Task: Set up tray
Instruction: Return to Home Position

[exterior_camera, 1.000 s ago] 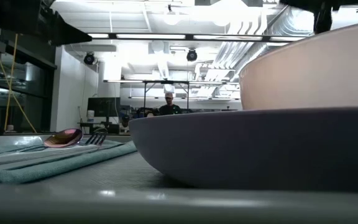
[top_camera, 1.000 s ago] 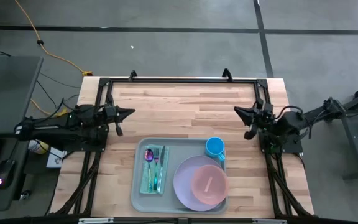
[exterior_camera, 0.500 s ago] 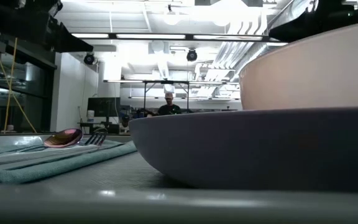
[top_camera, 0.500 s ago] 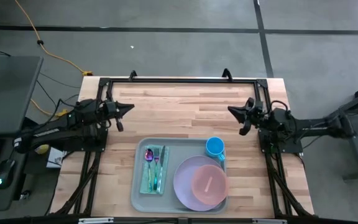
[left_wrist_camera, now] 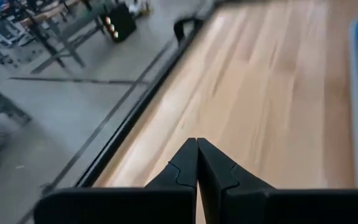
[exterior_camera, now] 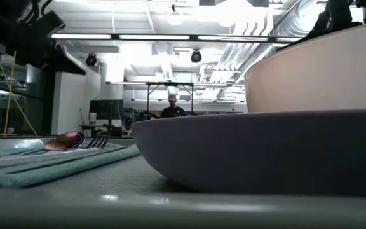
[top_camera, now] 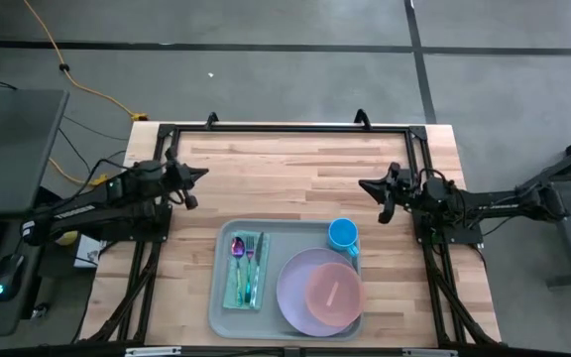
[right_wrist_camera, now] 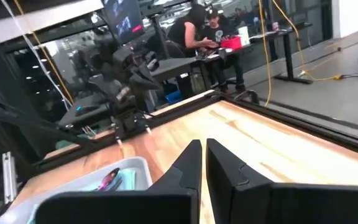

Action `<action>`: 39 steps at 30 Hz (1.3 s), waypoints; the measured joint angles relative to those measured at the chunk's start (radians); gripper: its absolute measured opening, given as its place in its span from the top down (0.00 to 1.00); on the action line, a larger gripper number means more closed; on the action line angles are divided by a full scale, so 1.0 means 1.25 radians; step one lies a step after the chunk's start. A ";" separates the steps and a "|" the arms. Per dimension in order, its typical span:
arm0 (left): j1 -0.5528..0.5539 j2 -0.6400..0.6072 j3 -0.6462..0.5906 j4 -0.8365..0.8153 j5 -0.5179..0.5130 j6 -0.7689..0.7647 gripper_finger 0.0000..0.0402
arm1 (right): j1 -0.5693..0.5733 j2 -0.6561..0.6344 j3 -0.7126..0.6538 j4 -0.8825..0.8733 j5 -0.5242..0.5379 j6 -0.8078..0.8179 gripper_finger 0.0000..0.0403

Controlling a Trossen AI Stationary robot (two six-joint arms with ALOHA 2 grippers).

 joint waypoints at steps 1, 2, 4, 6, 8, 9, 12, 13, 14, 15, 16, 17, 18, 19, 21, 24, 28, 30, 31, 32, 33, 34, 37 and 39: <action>0.000 0.000 0.000 -0.024 -0.008 0.025 0.91 | 0.000 0.000 0.000 0.002 -0.001 -0.007 1.00; 0.000 -0.001 0.000 -0.046 -0.009 0.040 0.91 | 0.000 0.000 0.000 0.003 -0.011 -0.007 1.00; 0.000 -0.001 0.000 -0.065 0.002 0.070 0.90 | 0.000 0.000 0.000 0.000 -0.033 -0.024 1.00; 0.000 -0.001 0.000 -0.055 0.003 0.111 0.90 | 0.000 0.000 0.000 -0.008 -0.060 -0.063 1.00; 0.000 -0.001 0.000 -0.040 0.004 0.157 0.90 | 0.000 0.000 0.000 -0.014 -0.083 -0.095 1.00; 0.000 -0.002 0.000 -0.037 0.006 0.168 0.90 | 0.000 0.000 0.000 -0.014 -0.086 -0.106 1.00; 0.000 -0.002 0.000 -0.005 0.034 0.214 0.90 | 0.000 0.000 0.000 -0.014 -0.091 -0.133 1.00; 0.000 -0.002 0.000 0.009 0.054 0.240 0.90 | 0.000 0.000 0.000 -0.014 -0.097 -0.144 1.00; 0.000 -0.002 0.000 0.026 0.080 0.268 0.90 | 0.000 0.000 0.000 -0.014 -0.104 -0.156 1.00; 0.000 -0.001 0.000 0.046 0.113 0.291 0.90 | 0.000 0.000 0.000 -0.014 -0.112 -0.167 1.00; 0.000 -0.001 -0.002 0.071 0.149 0.306 0.90 | 0.000 0.000 0.000 -0.014 -0.124 -0.173 1.00; 0.000 -0.002 -0.008 0.103 0.185 0.312 0.90 | 0.000 0.000 0.000 -0.014 -0.135 -0.181 1.00; 0.000 -0.002 -0.014 0.135 0.217 0.312 0.90 | 0.000 0.000 0.000 -0.014 -0.147 -0.188 1.00; 0.000 -0.002 -0.021 0.159 0.249 0.312 0.90 | 0.000 0.000 0.000 -0.014 -0.155 -0.195 1.00; 0.000 -0.002 -0.035 0.193 0.309 0.308 0.90 | 0.000 0.000 0.000 -0.014 -0.159 -0.198 1.00; -0.001 -0.001 -0.075 0.253 0.374 0.268 0.91 | 0.000 0.000 -0.010 -0.006 -0.164 -0.202 1.00; -0.001 -0.001 -0.147 0.408 0.425 0.233 0.91 | 0.000 0.000 -0.033 0.006 -0.205 -0.178 1.00; -0.001 -0.001 -0.173 0.483 0.411 0.227 0.91 | 0.000 0.000 -0.037 0.007 -0.216 -0.165 1.00; -0.001 -0.001 -0.185 0.515 0.407 0.226 0.91 | 0.000 0.000 -0.037 0.010 -0.216 -0.164 1.00; -0.001 -0.001 -0.193 0.540 0.406 0.223 0.91 | 0.000 0.000 -0.037 0.012 -0.216 -0.164 1.00; -0.001 -0.001 -0.200 0.553 0.407 0.217 0.91 | 0.000 0.000 -0.037 0.016 -0.216 -0.166 1.00; -0.001 -0.001 -0.206 0.556 0.413 0.210 0.91 | 0.000 0.000 -0.037 0.021 -0.216 -0.169 1.00; -0.008 -0.001 -0.217 0.548 0.443 0.193 0.91 | 0.000 0.000 -0.037 0.021 -0.216 -0.178 1.00; -0.027 -0.001 -0.222 0.550 0.441 0.191 0.91 | 0.000 0.000 -0.037 0.016 -0.214 -0.182 1.00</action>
